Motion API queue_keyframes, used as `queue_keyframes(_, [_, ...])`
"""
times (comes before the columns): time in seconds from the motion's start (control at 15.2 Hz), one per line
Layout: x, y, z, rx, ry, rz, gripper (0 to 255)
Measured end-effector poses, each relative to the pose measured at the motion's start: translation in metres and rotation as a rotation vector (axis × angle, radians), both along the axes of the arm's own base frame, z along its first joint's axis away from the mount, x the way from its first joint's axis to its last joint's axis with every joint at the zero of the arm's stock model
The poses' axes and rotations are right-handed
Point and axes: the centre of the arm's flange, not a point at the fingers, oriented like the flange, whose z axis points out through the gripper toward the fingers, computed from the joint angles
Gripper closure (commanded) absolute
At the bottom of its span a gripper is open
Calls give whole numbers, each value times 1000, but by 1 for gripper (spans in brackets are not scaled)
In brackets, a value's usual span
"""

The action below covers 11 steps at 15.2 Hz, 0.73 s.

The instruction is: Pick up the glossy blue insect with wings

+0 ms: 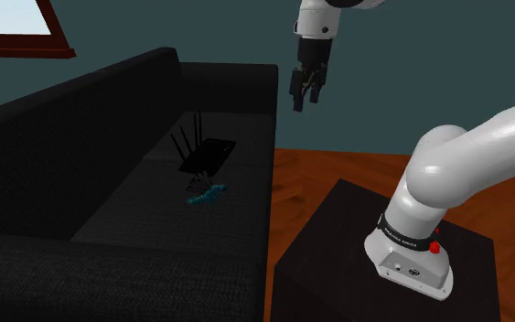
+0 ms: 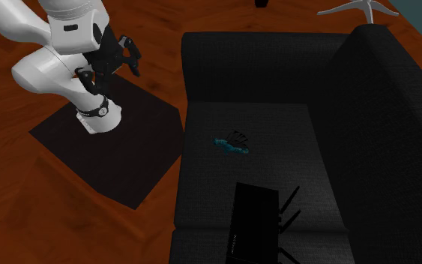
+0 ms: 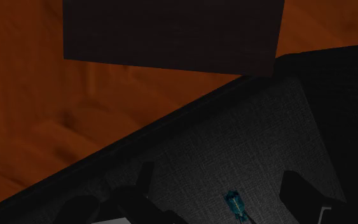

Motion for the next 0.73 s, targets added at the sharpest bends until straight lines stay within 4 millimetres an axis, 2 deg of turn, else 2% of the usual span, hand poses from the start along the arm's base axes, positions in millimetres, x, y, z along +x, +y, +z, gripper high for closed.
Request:
queue_keyframes(0.07, [0,0,0,0,0,0,0])
queue_keyframes(0.2, [13,6,-10,-1,6,6,0])
queue_keyframes(0.73, [90,51,-66,-7,39,46,0])
